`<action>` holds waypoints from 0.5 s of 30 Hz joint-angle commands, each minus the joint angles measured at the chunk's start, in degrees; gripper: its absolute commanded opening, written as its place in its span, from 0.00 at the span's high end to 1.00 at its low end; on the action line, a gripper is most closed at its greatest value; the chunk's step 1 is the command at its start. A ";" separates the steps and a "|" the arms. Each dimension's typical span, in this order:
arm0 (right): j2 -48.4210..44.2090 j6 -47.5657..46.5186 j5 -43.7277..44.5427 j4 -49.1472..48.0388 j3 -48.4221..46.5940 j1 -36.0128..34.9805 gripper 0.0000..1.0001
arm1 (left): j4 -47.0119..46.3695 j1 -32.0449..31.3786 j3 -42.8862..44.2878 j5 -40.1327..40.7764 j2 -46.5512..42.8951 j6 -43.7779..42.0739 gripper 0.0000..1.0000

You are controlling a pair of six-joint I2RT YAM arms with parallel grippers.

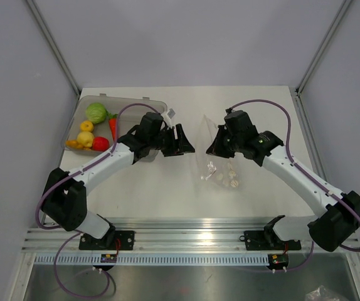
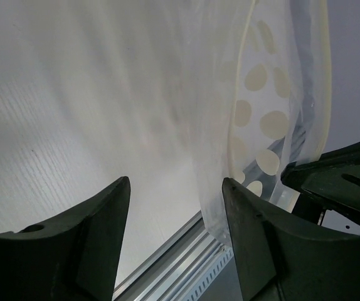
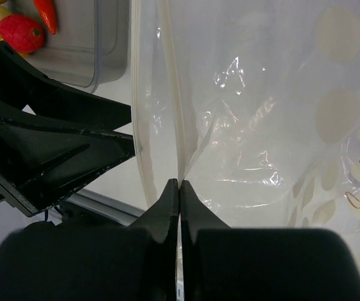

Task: Place the food in the zip-top bag and seal the zipper
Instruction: Open the zipper of the food storage bag at the center of the board.

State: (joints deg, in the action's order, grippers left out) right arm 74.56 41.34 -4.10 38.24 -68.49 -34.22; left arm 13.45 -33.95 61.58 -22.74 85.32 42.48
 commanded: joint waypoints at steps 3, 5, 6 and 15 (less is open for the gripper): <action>1.19 0.85 0.41 -3.35 0.11 -1.38 1.00 | -2.57 -0.32 -0.41 0.41 -4.62 0.85 0.34; 1.63 0.85 0.49 -3.52 0.46 -1.55 1.00 | -0.80 -0.32 -0.41 2.25 -5.25 1.82 0.30; 1.72 0.93 0.58 -3.87 0.72 -1.73 1.00 | -0.36 -0.32 -1.11 2.44 -6.03 2.25 0.23; 1.55 1.64 0.50 -4.31 0.38 -2.87 1.00 | -2.48 -0.59 -3.05 1.29 -4.91 3.93 0.19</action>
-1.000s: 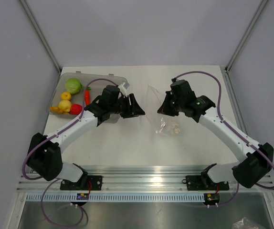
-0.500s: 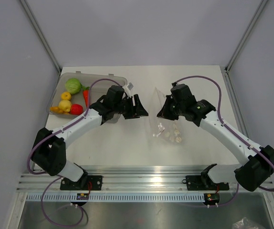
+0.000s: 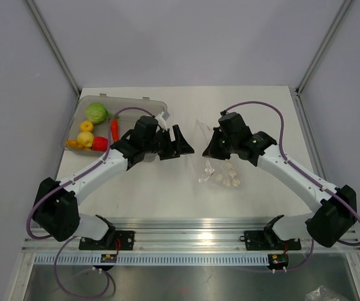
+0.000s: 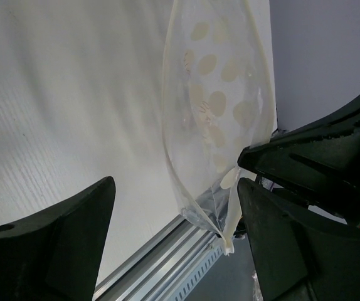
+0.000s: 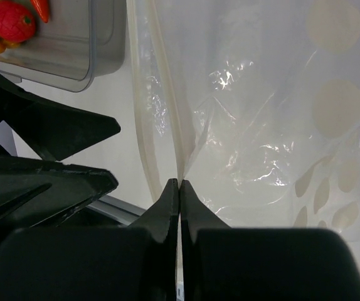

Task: Place the food in the zip-top bag and seal the zipper
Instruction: Open the zipper of the food storage bag at the center of the board.

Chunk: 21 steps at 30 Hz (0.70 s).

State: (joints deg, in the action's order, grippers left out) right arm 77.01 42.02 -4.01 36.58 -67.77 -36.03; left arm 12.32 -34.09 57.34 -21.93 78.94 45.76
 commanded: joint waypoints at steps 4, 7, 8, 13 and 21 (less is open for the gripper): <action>-2.04 1.14 -0.82 -3.27 -0.70 -1.15 1.00 | -0.98 -2.29 3.21 5.21 5.69 -1.37 0.32; -1.78 1.05 -0.83 -2.74 -1.67 -1.15 1.00 | 1.21 -3.09 5.85 5.94 8.16 -2.69 0.63; -1.87 1.22 -0.56 -2.83 -1.84 -1.15 1.00 | 1.65 -3.09 6.29 5.68 9.03 -3.04 0.85; -1.96 3.59 2.51 -5.64 -0.96 -1.15 1.00 | 14.90 2.16 11.99 8.83 8.69 -15.06 1.00; 4.89 9.12 3.30 -14.94 -2.28 -2.11 1.00 | 31.36 11.05 19.74 10.50 14.13 -29.23 1.00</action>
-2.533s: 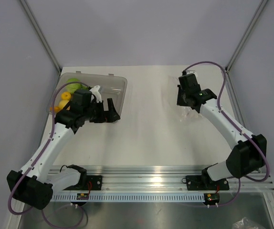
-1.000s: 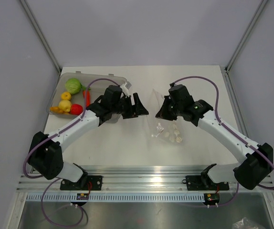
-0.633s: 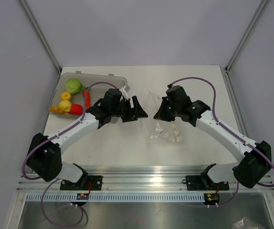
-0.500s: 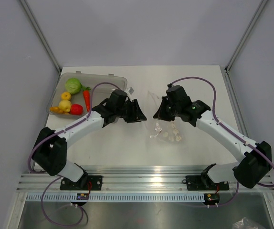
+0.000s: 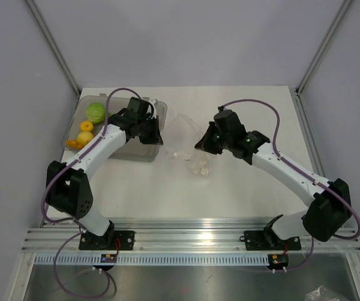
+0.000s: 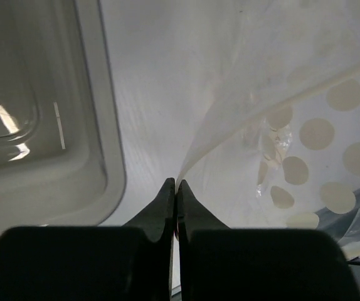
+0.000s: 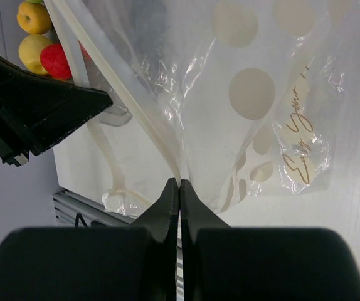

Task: Place the food in the zip-top bag and seal the zipper
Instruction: Open the zipper of the food storage bag at the center of the board, then pick up the fake fruit from the bin.

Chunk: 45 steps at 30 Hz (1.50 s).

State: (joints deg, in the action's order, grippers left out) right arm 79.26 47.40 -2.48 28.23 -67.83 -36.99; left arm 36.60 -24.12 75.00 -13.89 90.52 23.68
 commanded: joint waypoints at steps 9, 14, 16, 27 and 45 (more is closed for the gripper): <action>14.41 5.78 6.08 -4.77 -14.60 -3.70 1.00 | 8.92 2.67 7.26 7.64 3.53 -8.30 0.14; 18.81 4.81 8.63 -0.19 -21.80 -4.23 1.00 | 12.35 4.78 11.39 9.67 0.46 -9.27 0.01; 21.01 4.81 8.55 1.03 -23.56 -4.23 1.00 | 13.06 7.06 12.97 9.23 -0.95 -9.01 0.01; 23.40 4.64 4.24 -2.21 -24.28 -4.23 1.00 | 14.20 22.87 15.53 17.24 -3.95 -2.33 0.01; 22.69 -1.34 2.74 -5.64 -21.73 -4.14 1.00 | 14.21 28.95 17.63 33.40 18.63 0.93 0.14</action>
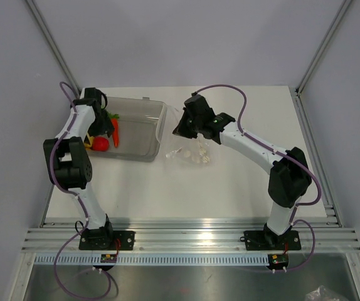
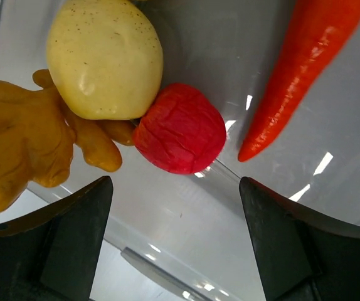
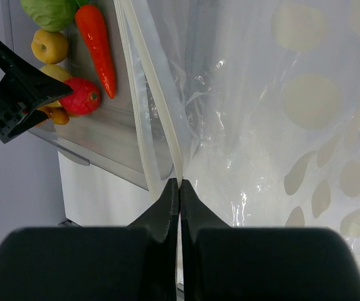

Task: Place the food in the zip-top bag and seal the zipper
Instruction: Pick up the fake fruit from the bin, then place the fake fruit in the zipper food storage bag.

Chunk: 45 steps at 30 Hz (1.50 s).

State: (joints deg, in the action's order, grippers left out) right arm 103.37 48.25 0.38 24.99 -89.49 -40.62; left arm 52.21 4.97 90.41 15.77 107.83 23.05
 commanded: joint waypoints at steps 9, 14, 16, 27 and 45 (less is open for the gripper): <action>-0.54 -3.34 -1.70 -2.14 0.55 0.19 1.00 | -4.30 -0.14 3.72 4.01 8.36 3.58 0.09; -0.72 -3.43 -1.61 -2.41 1.08 0.80 1.00 | -6.24 -0.14 3.98 2.51 9.15 3.41 0.14; -0.72 -3.34 -1.70 -2.49 1.16 0.89 1.00 | -6.76 -0.14 3.98 1.90 9.33 3.06 0.15; -1.51 -2.90 -1.00 -2.23 1.51 0.89 1.00 | -7.56 -1.28 3.02 -1.61 5.74 -1.34 0.43; 1.39 -2.37 1.37 0.93 -3.66 0.98 1.00 | -12.12 -13.66 -3.31 -19.62 -18.18 -1.87 0.51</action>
State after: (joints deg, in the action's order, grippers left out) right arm 103.63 45.89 0.08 26.11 -88.58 -40.05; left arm 43.66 -5.30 88.82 4.27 93.30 20.99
